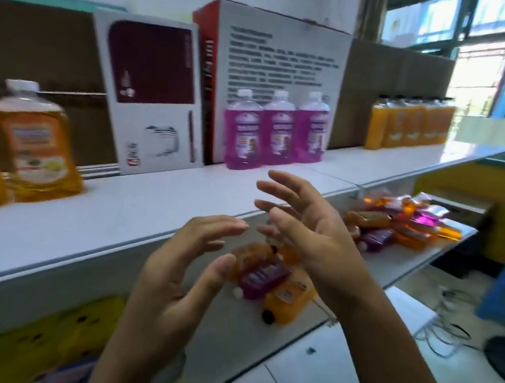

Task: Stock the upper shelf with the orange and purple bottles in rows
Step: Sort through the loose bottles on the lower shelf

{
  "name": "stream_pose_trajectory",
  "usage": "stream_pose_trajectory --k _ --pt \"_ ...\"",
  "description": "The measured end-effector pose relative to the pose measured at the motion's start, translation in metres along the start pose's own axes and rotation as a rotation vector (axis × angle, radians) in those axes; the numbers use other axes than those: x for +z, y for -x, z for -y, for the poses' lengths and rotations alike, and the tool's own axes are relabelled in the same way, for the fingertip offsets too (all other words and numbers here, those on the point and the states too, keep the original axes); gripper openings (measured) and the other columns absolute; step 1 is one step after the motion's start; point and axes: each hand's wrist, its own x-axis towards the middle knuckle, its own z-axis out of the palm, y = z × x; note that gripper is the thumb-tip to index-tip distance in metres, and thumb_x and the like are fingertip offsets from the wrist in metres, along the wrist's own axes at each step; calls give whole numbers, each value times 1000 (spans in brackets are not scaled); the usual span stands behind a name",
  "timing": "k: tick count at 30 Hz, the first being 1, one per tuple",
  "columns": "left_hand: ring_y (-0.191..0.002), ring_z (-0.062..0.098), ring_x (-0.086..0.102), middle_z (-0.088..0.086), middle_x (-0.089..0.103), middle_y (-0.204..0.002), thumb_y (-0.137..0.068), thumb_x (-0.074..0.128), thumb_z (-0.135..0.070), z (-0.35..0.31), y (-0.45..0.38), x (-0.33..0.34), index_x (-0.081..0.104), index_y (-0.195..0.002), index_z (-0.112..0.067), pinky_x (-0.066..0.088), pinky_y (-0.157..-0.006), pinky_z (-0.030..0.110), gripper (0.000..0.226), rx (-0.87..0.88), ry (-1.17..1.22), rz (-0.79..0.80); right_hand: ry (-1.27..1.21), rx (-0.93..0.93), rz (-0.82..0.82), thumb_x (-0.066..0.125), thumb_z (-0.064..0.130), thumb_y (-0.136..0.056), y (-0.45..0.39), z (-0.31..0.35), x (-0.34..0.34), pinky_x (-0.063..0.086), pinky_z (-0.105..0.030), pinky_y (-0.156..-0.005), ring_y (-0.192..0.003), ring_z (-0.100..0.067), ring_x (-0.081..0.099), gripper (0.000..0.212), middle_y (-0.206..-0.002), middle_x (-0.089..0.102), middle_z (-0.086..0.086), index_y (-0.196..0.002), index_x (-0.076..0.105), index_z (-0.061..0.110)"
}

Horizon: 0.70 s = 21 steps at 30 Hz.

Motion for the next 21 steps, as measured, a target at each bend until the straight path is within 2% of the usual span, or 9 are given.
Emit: stream_pose_trajectory --k 3,6,8,10,12,14,17,21 --pt "-113 17 64 -3 67 -121 -97 55 -27 7 -10 51 64 -119 -25 51 -89 22 24 -46 102 -6 -157 69 -151 54 9 -100 25 -7 -47 56 -39 -97 -122 -20 62 37 -131 65 2 -134 56 24" --pt "-102 7 68 -4 70 -113 -96 56 -19 9 -16 101 67 -113 -25 50 -82 12 21 -63 179 -96 -162 129 -321 53 4 -98 46 -22 -89 57 -40 -95 -117 -21 65 34 -126 67 -1 -126 60 22" --pt "-95 6 70 -4 72 -108 -93 55 -20 11 -22 134 69 -109 -28 51 -78 10 22 -116 258 -159 -98 158 -398 54 4 -98 57 -35 -114 56 -40 -97 -114 -19 66 34 -125 67 0 -126 60 22" --pt "-96 14 71 -1 73 -107 -91 57 -22 14 -30 169 70 -107 -31 54 -78 17 22 -185 315 -153 -22 170 -443 55 5 -99 66 -48 -140 56 -36 -97 -115 -14 65 35 -125 67 5 -128 60 25" --pt "-101 20 69 1 71 -110 -90 58 -23 19 -42 205 69 -108 -32 57 -82 33 23 -235 331 -97 28 179 -470 57 8 -99 73 -59 -168 55 -31 -96 -117 -9 63 36 -123 67 11 -127 59 31" --pt "-105 21 68 2 70 -114 -92 57 -20 21 -56 242 68 -111 -30 57 -85 41 24 -219 335 -90 71 193 -509 59 15 -98 79 -68 -198 54 -34 -98 -118 -6 62 36 -123 66 15 -125 60 37" --pt "-108 21 67 1 70 -115 -95 55 -12 19 -85 304 66 -116 -26 55 -86 26 27 -143 448 -123 118 185 -549 60 24 -93 81 -76 -245 53 -33 -99 -119 -3 60 37 -121 65 23 -123 59 44" --pt "-112 8 63 -9 65 -120 -98 55 -9 11 -141 389 57 -127 -15 50 -86 14 30 -81 421 -56 195 166 -604 60 19 -97 68 -78 -312 53 -15 -90 -117 5 57 38 -121 63 22 -128 55 41"
